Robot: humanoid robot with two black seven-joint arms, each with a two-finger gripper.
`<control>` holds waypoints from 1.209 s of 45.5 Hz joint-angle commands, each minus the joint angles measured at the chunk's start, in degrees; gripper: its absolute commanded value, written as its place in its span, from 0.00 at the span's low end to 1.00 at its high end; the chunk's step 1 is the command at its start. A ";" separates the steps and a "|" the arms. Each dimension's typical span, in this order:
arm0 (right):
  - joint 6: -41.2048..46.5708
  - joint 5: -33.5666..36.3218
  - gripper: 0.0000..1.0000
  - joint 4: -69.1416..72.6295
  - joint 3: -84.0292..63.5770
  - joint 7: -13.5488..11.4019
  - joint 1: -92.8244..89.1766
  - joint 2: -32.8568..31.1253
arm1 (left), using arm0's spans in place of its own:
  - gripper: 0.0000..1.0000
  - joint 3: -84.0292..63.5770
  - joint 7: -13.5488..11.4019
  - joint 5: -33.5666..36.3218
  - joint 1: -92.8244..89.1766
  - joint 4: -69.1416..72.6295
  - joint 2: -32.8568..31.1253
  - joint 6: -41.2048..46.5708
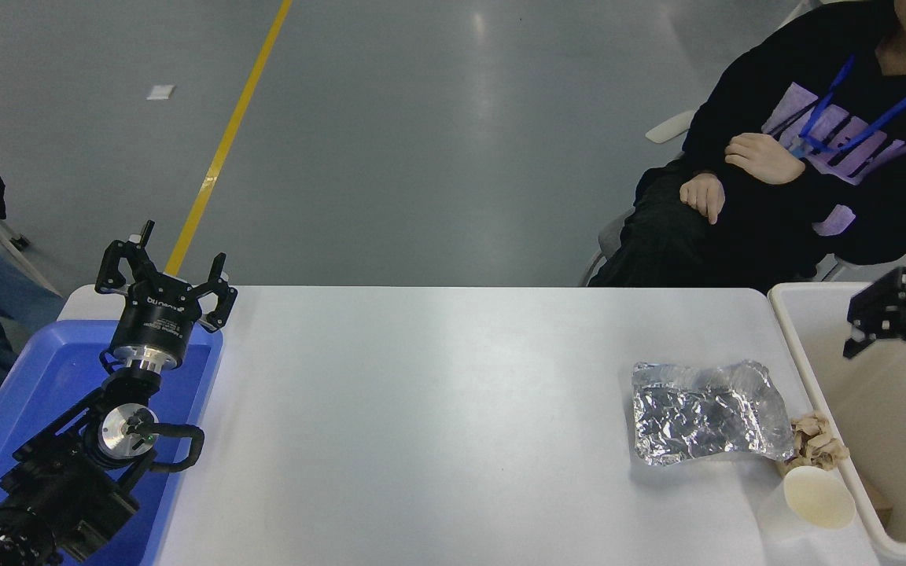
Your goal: Pick up paper cup place in dustbin
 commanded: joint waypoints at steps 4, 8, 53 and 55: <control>0.01 -0.23 0.99 -1.26 1.55 -0.53 -7.75 -2.34 | 0.98 -0.08 0.01 -0.01 0.05 0.00 0.00 -0.01; 0.01 -5.68 0.99 -1.52 5.50 -0.71 -10.83 -4.18 | 0.98 -0.08 0.01 -0.01 0.05 0.00 0.00 -0.01; -26.62 -20.55 0.98 -4.69 25.99 -11.08 -30.26 -8.23 | 0.98 -0.08 0.01 -0.01 0.05 0.00 0.00 -0.01; -26.62 -20.55 1.00 -4.69 26.60 -10.99 -31.05 -8.15 | 0.98 -0.08 0.01 -0.01 0.05 0.00 0.00 -0.01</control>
